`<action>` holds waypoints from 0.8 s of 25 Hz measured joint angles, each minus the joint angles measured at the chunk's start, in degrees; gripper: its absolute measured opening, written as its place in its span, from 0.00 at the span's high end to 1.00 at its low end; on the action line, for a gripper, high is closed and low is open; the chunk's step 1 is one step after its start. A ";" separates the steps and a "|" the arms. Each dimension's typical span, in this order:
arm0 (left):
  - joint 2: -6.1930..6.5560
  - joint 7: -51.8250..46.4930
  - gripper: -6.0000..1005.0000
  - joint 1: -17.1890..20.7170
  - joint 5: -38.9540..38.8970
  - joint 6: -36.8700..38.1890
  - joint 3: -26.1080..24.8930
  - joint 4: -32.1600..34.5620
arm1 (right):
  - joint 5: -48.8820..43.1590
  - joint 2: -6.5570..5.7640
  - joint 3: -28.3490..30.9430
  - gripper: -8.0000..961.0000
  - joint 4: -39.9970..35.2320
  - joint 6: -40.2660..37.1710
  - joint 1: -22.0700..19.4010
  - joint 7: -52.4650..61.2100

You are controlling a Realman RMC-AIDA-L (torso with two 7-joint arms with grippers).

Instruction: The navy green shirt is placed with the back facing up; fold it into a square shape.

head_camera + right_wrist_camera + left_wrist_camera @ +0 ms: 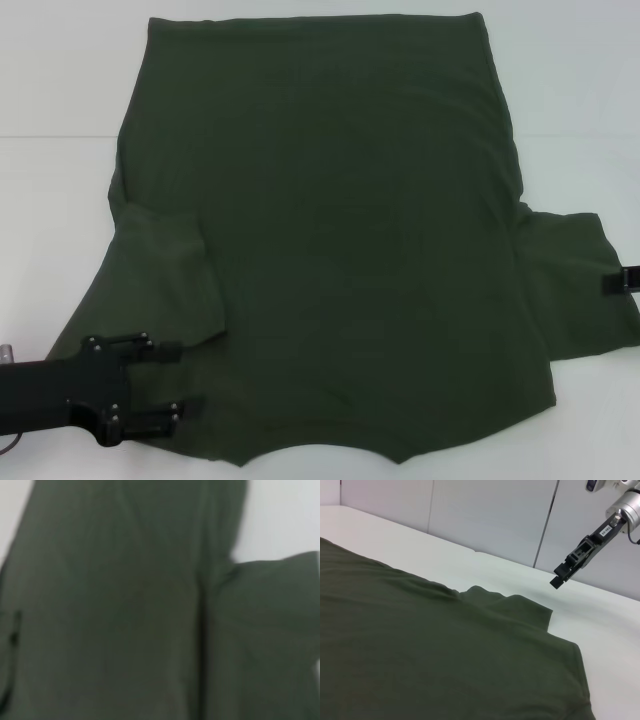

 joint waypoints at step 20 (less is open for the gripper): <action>0.00 0.04 0.25 -0.69 -0.03 0.53 0.04 0.00 | -10.55 0.46 -2.44 0.08 2.50 9.45 2.76 0.35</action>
